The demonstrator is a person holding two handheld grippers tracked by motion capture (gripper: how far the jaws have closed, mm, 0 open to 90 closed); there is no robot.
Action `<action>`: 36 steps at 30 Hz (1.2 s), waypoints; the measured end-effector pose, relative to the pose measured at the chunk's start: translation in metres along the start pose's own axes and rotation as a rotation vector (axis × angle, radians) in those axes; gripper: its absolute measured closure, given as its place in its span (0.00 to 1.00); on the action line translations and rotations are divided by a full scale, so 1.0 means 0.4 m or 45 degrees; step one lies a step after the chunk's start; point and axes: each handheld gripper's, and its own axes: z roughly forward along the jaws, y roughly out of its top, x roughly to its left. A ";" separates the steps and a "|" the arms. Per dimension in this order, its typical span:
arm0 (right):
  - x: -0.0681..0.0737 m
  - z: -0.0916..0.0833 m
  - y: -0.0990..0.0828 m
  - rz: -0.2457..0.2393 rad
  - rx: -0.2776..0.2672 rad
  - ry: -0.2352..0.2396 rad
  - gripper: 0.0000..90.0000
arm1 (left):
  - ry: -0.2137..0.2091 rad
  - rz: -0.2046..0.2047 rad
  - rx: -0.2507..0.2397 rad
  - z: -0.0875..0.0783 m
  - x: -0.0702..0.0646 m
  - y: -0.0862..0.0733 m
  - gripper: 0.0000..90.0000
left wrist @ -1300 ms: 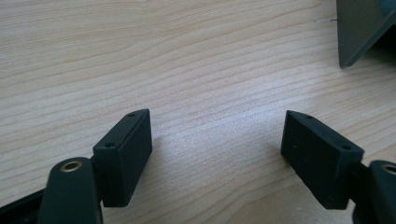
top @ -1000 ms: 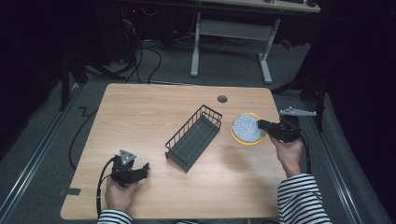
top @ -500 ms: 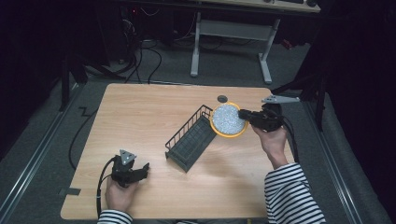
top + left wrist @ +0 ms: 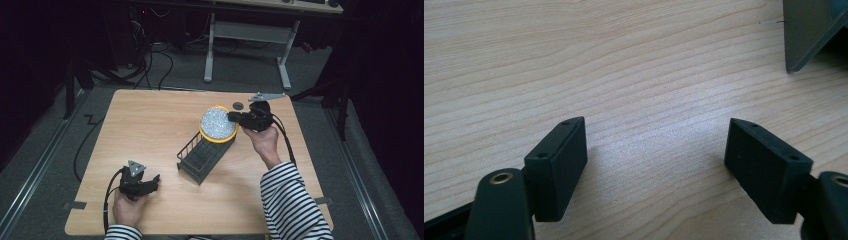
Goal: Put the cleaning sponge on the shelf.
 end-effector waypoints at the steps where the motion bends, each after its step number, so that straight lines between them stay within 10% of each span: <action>1: 0.002 0.012 0.003 -0.003 0.006 0.006 0.93 | 0.000 0.000 0.000 0.000 0.000 0.000 0.28; 36: -0.013 0.161 -0.021 -0.060 0.195 0.000 0.92 | 0.000 0.000 0.000 0.000 0.000 0.000 0.28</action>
